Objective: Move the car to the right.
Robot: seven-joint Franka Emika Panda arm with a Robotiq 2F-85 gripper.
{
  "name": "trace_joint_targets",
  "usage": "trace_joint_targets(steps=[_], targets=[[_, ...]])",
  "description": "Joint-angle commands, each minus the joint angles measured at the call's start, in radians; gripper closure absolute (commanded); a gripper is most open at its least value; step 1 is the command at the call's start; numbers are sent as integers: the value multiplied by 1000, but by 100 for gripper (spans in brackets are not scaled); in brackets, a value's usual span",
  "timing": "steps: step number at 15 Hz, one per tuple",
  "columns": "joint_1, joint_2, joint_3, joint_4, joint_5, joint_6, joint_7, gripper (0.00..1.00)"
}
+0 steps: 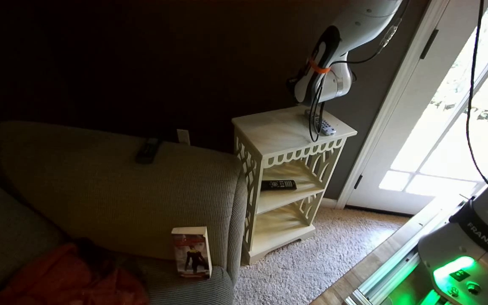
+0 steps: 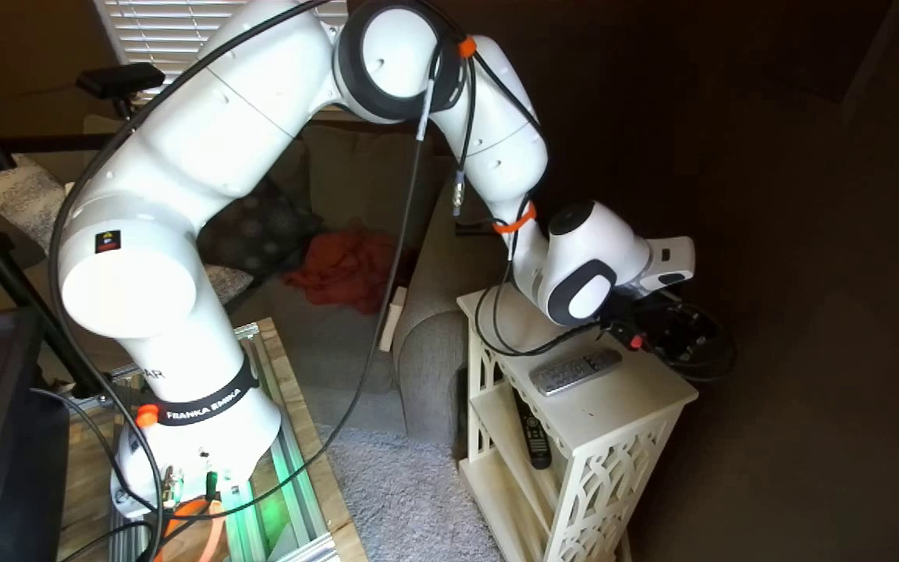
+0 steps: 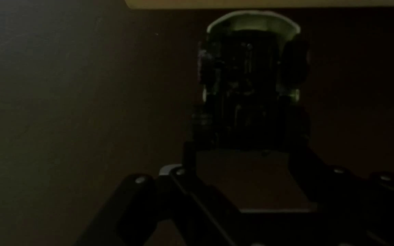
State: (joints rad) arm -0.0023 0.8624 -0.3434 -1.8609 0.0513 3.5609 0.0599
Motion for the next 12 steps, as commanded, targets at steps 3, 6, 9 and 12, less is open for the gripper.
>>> trace_joint_targets(steps=[3,6,9,12], targets=[[-10,28,28,-3,52,81,-69,56],[-18,33,35,-8,48,98,-85,56],[-30,31,50,-9,41,111,-93,56],[-45,37,79,-5,47,172,-81,56]])
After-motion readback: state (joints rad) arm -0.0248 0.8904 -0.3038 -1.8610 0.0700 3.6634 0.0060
